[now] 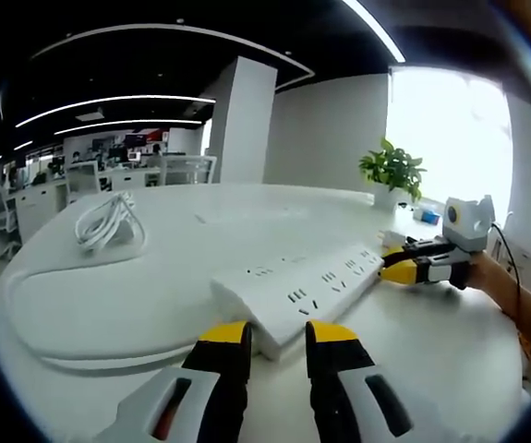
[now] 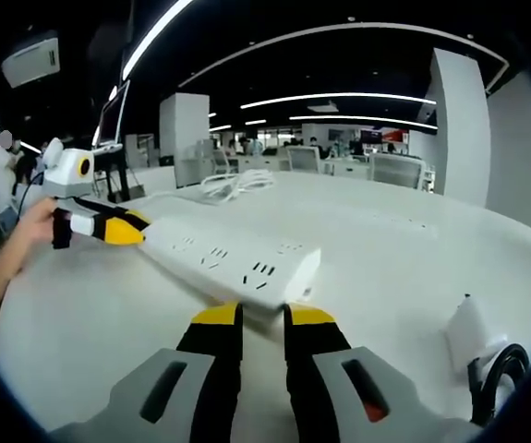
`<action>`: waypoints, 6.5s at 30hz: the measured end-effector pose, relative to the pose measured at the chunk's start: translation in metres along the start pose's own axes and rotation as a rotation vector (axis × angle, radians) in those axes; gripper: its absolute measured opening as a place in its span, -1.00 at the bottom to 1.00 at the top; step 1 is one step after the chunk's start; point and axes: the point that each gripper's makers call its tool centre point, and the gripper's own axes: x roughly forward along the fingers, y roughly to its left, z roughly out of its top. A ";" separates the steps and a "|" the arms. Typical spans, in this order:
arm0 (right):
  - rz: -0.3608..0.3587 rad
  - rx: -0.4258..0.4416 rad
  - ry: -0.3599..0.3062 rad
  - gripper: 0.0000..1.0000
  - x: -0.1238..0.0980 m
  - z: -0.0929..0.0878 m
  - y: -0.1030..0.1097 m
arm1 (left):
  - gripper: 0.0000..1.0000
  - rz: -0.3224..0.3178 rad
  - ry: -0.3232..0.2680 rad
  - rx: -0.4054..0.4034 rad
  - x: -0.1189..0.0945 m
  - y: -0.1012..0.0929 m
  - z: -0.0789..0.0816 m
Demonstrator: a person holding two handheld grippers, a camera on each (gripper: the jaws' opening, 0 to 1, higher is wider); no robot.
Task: Straighten the power strip on the desk, plug the charger into it
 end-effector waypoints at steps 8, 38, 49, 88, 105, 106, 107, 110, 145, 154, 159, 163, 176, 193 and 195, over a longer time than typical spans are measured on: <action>0.003 0.012 0.003 -0.66 -0.001 0.000 0.001 | -0.54 -0.001 0.002 -0.002 -0.003 0.000 -0.001; 0.041 -0.024 -0.002 -0.67 -0.007 -0.001 0.006 | -0.56 0.011 0.026 0.023 -0.010 -0.011 -0.009; 0.055 -0.020 -0.011 -0.68 -0.012 -0.003 0.009 | -0.56 0.013 0.033 0.028 -0.011 -0.013 -0.011; 0.062 0.009 -0.018 -0.70 -0.021 -0.006 0.017 | -0.57 0.010 0.035 0.033 -0.017 -0.015 -0.012; 0.066 0.001 -0.006 -0.70 -0.025 -0.007 0.017 | -0.57 0.011 0.038 0.040 -0.017 -0.019 -0.013; 0.067 0.000 -0.005 -0.70 -0.025 -0.008 0.017 | -0.57 0.011 0.040 0.045 -0.017 -0.020 -0.014; 0.067 -0.002 -0.003 -0.70 -0.026 -0.008 0.017 | -0.57 0.011 0.040 0.048 -0.017 -0.020 -0.014; 0.070 -0.007 0.002 -0.70 -0.027 -0.008 0.016 | -0.57 0.007 0.041 0.046 -0.017 -0.021 -0.014; 0.129 -0.010 0.029 -0.73 -0.039 -0.012 0.017 | -0.58 -0.016 0.051 0.051 -0.018 -0.029 -0.015; 0.126 -0.020 0.031 -0.72 -0.040 -0.012 0.017 | -0.58 -0.021 0.055 0.057 -0.019 -0.030 -0.015; 0.125 -0.022 0.030 -0.72 -0.039 -0.012 0.017 | -0.58 -0.040 0.048 0.032 -0.020 -0.028 -0.013; 0.124 -0.025 0.030 -0.72 -0.039 -0.011 0.016 | -0.59 -0.048 0.031 0.016 -0.021 -0.028 -0.010; 0.087 -0.005 -0.054 -0.71 -0.047 0.008 0.006 | -0.77 -0.088 -0.028 0.044 -0.021 -0.034 0.000; -0.257 -0.057 -0.041 -0.69 -0.127 0.013 -0.087 | -0.67 -0.034 -0.110 0.102 -0.026 -0.029 0.019; -0.293 -0.081 -0.014 -0.70 -0.137 0.004 -0.095 | -0.67 -0.042 -0.101 0.113 -0.025 -0.030 0.017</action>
